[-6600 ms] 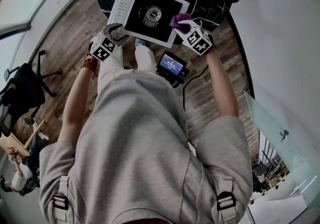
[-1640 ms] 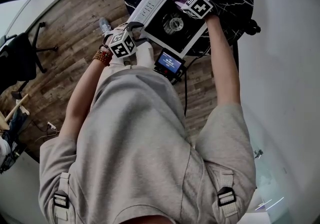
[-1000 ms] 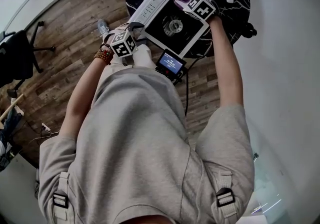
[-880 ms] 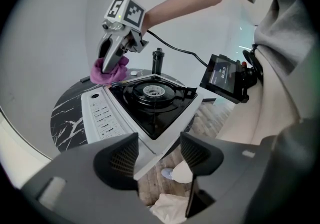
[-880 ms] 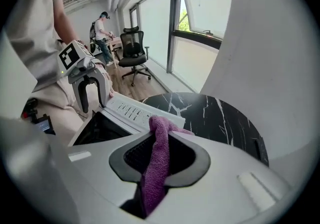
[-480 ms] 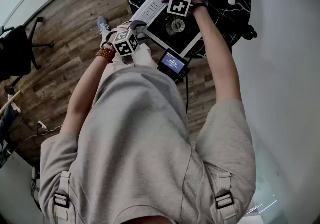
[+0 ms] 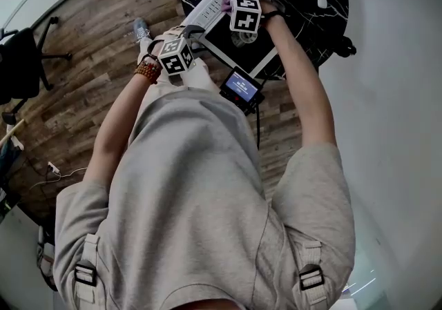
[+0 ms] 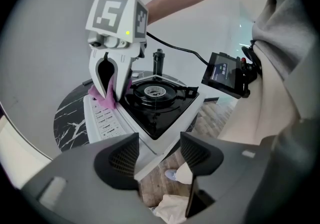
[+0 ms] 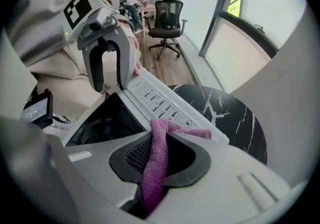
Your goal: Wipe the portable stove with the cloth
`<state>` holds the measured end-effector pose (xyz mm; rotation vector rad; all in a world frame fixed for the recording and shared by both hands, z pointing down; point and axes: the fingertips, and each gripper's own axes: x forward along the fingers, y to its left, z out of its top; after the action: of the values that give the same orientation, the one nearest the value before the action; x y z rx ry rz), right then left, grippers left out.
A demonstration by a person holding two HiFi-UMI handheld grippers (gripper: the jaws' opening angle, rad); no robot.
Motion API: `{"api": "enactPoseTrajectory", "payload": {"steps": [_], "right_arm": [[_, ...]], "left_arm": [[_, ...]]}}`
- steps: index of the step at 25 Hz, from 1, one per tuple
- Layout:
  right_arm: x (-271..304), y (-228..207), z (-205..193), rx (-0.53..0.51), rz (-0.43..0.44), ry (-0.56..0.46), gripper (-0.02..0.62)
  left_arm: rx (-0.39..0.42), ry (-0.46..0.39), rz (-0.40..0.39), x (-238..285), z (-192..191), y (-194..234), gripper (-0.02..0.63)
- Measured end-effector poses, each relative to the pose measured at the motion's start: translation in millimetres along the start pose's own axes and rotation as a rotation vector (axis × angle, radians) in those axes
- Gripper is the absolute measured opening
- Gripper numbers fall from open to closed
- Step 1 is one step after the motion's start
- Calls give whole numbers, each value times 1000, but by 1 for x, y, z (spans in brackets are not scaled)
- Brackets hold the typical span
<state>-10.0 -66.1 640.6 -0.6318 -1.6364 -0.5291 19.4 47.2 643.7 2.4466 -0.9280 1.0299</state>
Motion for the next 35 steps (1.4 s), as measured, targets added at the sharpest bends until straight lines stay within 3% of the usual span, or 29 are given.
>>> {"api": "enactPoseTrajectory", "payload": {"steps": [6,20,26,35], "right_arm": [[8,18,18,25,1,-74,78],[7,65,63,57,110,-201,78],[9,67,66,136,105,-246,78],[6,67,73,209,142,-216,78]], "left_arm": [[-5,0,3,0,0,0,253],[-2,4,3,0,-1,0,250],[7,-3,-6,0,-2,0,245],[12,-5,-27,-3,-3,1,241]]}}
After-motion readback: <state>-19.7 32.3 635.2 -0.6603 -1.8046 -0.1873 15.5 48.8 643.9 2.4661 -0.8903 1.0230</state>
